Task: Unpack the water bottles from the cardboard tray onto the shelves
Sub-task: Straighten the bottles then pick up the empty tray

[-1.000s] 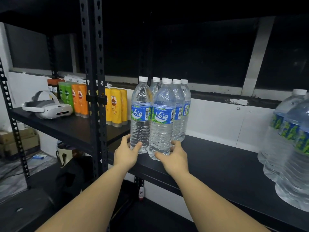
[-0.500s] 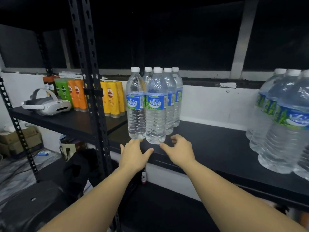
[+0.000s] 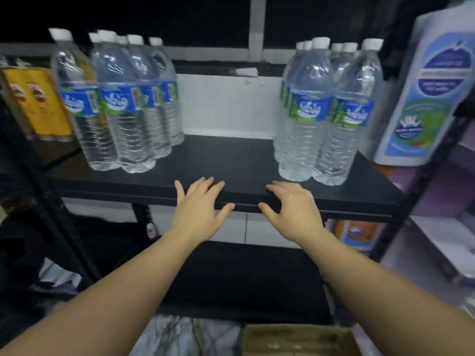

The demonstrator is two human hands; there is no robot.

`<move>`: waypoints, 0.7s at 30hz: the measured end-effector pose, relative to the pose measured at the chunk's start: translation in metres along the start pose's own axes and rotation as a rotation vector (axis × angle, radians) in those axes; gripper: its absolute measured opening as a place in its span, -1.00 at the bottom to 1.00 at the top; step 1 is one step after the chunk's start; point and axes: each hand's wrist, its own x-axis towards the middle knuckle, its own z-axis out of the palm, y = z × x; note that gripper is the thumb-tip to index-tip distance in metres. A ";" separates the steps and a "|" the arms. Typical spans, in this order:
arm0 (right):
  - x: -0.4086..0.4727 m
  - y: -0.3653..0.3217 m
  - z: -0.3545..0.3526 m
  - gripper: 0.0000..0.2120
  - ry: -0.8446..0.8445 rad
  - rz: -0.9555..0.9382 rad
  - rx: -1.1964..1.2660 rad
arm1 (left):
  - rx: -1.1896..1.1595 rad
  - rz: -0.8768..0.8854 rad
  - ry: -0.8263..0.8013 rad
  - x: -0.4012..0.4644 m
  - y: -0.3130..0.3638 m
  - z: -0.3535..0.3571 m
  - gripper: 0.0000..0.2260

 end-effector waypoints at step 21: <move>-0.006 0.031 0.036 -0.57 0.393 0.065 0.072 | -0.148 0.067 0.559 0.018 0.007 0.062 -0.56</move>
